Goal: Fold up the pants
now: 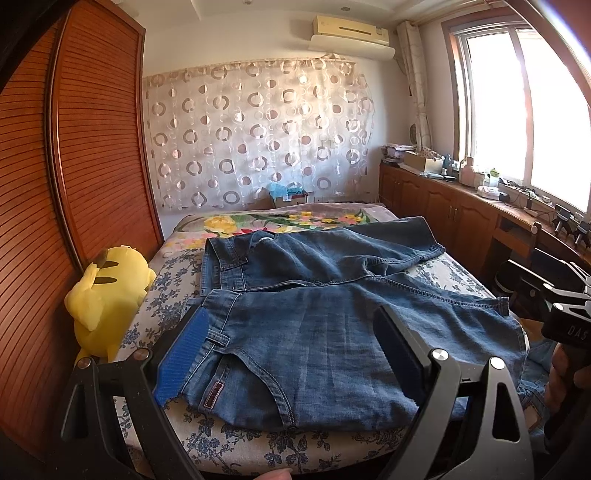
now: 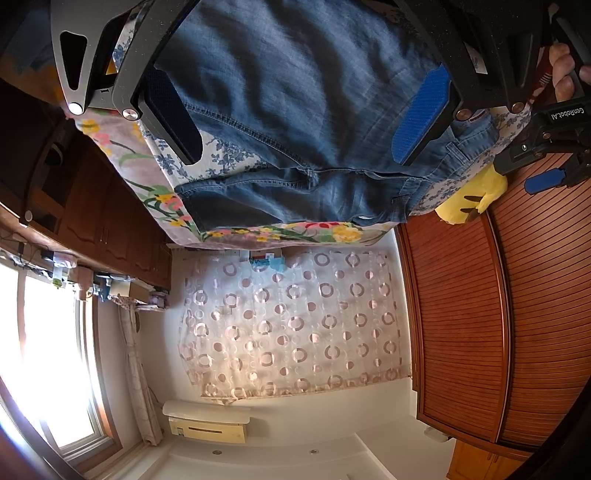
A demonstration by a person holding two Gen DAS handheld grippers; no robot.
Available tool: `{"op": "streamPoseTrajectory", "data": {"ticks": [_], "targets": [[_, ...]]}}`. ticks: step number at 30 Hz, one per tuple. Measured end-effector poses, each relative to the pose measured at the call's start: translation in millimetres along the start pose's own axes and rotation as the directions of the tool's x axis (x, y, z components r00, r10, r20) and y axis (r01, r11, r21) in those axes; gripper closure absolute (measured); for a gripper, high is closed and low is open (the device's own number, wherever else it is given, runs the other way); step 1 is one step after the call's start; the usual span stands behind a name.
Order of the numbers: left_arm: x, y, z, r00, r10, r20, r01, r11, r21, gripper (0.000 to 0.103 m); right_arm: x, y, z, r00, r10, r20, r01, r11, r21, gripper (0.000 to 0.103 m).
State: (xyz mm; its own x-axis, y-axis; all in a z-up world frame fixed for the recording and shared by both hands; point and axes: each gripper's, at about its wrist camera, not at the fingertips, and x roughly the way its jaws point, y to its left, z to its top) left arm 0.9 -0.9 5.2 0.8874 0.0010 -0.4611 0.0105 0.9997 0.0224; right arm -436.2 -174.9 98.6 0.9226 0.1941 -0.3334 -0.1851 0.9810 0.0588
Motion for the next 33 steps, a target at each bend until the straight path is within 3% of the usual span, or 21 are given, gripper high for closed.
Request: {"op": "streamPoseTrajectory", "data": {"ticks": [33], "targets": [[-1.1,-0.8,-0.7,1.0,0.002,0.008,-0.002,1.0,0.004,0.012,0.1,0.9,-0.4,1.0,-0.001,0.001,0.001,1.0,-0.001,0.001]]}}
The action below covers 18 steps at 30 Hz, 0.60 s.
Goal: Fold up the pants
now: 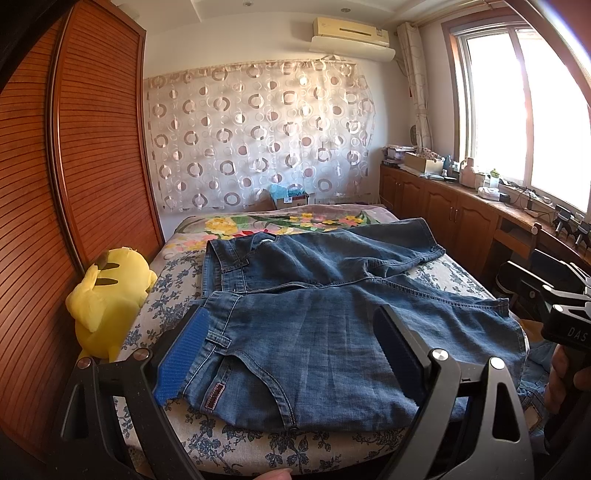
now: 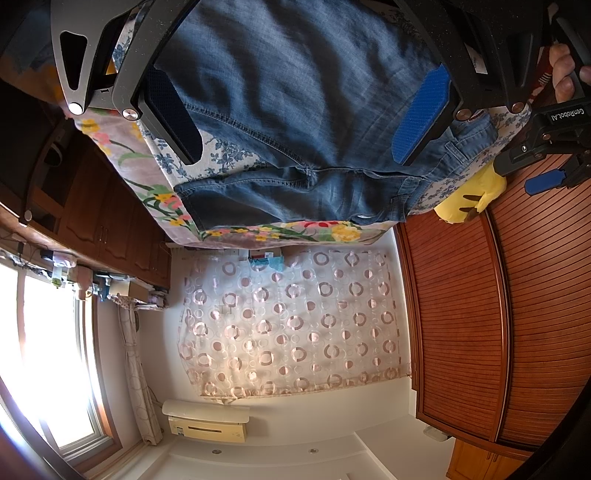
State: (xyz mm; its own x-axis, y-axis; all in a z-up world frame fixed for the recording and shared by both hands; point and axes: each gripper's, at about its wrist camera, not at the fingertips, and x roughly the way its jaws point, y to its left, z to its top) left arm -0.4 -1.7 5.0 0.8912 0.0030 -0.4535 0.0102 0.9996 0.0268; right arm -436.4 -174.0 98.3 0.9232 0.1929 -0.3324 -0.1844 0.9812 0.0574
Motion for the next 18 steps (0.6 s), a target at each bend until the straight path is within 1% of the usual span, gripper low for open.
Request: {"op": "streamPoseTrajectory", "data": {"ticks": [18], "targets": [[-6.0,-1.7,3.6,1.0,-0.001,0.002,0.001,1.0,0.0,0.012,0.1,1.4,-0.2,1.0,0.002,-0.001,-0.002,1.0,0.0,0.001]]}}
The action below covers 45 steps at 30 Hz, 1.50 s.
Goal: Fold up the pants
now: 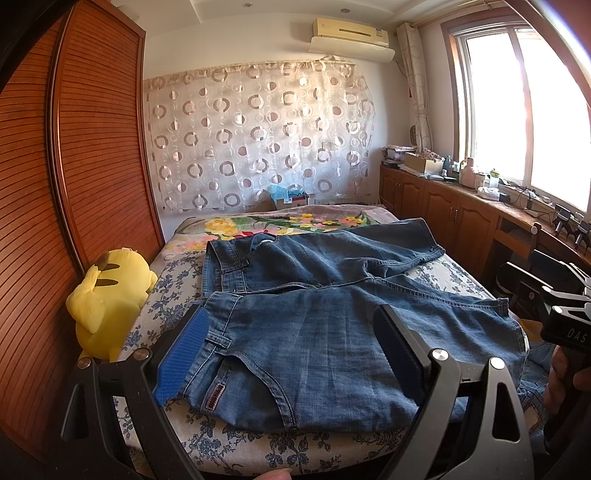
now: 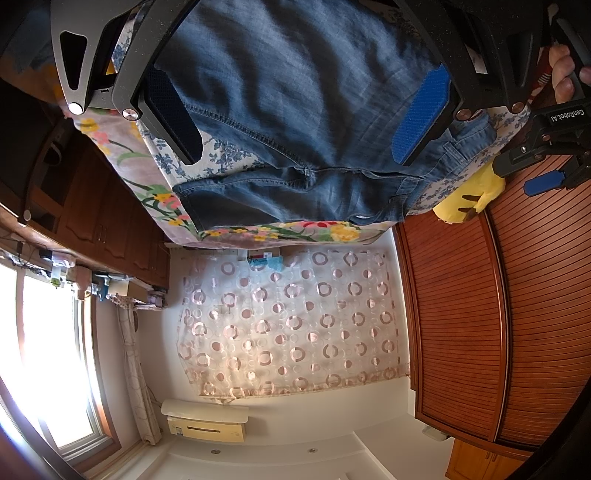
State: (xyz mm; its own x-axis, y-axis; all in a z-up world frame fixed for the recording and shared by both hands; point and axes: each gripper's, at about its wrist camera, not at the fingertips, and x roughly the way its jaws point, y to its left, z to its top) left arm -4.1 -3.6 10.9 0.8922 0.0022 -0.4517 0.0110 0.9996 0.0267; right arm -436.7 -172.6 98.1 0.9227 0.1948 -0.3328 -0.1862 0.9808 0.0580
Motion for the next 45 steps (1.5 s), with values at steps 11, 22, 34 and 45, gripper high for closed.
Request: {"op": "streamPoseTrajectory", "data": {"ticks": [11,22,34,45], "targets": [[1,12,1,0.999,-0.007,-0.034,0.007,1.0,-0.001,0.012,7,-8,-6,0.999,0.002,-0.035,-0.002,1.0,0.001,0.001],[31,33,-24,0.995,-0.012,-0.102,0.01,1.0,-0.015,0.012,9,-25,-10,0.994,-0.04,-0.103,0.037,0.999,-0.023,0.001],[55,56,-46,0.985,-0.013,-0.173,0.006,0.999,-0.037,0.012,7,-65,-26,0.957,-0.125,-0.26,0.124,0.992,-0.023,0.017],[76,83,-65,0.972,0.026,-0.233,-0.04,0.998,-0.056,0.012,-8,-78,-33,0.914,-0.15,-0.378,0.17,0.985,0.021,0.038]]}}
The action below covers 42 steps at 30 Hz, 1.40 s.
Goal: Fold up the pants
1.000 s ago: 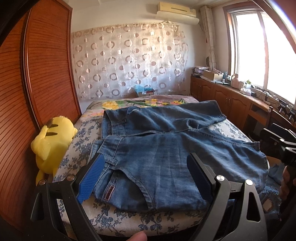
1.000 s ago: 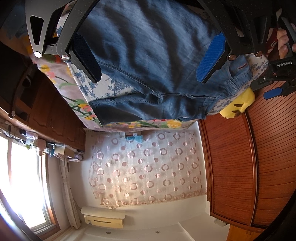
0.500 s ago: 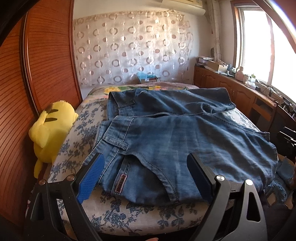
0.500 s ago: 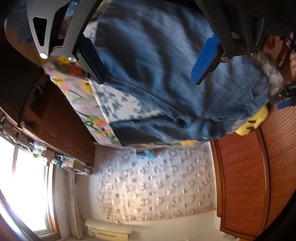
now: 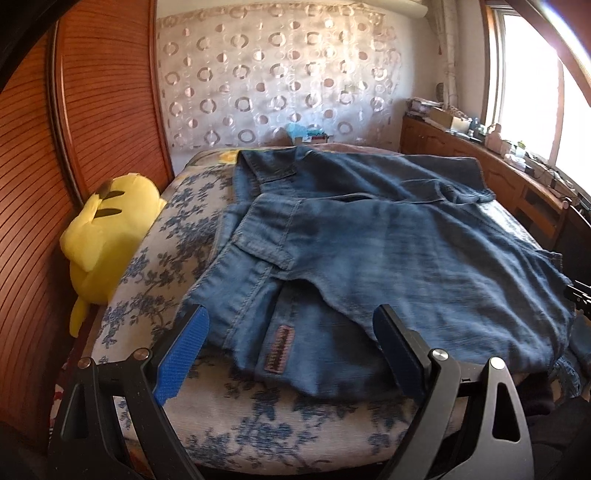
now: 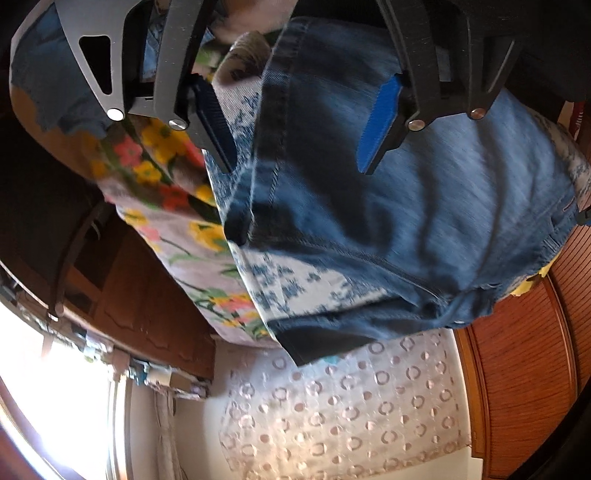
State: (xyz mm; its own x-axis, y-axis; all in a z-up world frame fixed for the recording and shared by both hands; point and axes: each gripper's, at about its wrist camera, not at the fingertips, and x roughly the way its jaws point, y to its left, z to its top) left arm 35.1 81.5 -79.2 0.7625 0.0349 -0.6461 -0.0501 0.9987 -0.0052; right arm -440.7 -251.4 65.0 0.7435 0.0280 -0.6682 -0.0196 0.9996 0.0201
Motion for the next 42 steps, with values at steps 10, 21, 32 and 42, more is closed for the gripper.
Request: {"op": "streamPoseTrajectory", "data": {"ticks": [10,21,32,42], "targets": [[15,46,-5,0.997,0.067,-0.044,-0.069,0.996,-0.051,0.012,-10,18,13,0.999,-0.006,-0.04,0.005,1.0,-0.029,0.071],[29,67,-8,0.997,0.025,-0.07,-0.032,0.996,-0.089,0.021,-57,38,44,0.997,0.031,0.07,-0.026,0.997,-0.071,0.096],[41,70,-1,0.998,0.004,-0.07,-0.01,0.996,-0.085,0.034,-86,63,72,0.981,0.063,0.183,-0.04,0.991,-0.124,0.096],[48,73,-8,0.995,-0.001,-0.096,-0.008,0.996,-0.092,0.037,-64,40,37,0.994,0.098,0.038,-0.094,0.99,-0.109,0.092]]}}
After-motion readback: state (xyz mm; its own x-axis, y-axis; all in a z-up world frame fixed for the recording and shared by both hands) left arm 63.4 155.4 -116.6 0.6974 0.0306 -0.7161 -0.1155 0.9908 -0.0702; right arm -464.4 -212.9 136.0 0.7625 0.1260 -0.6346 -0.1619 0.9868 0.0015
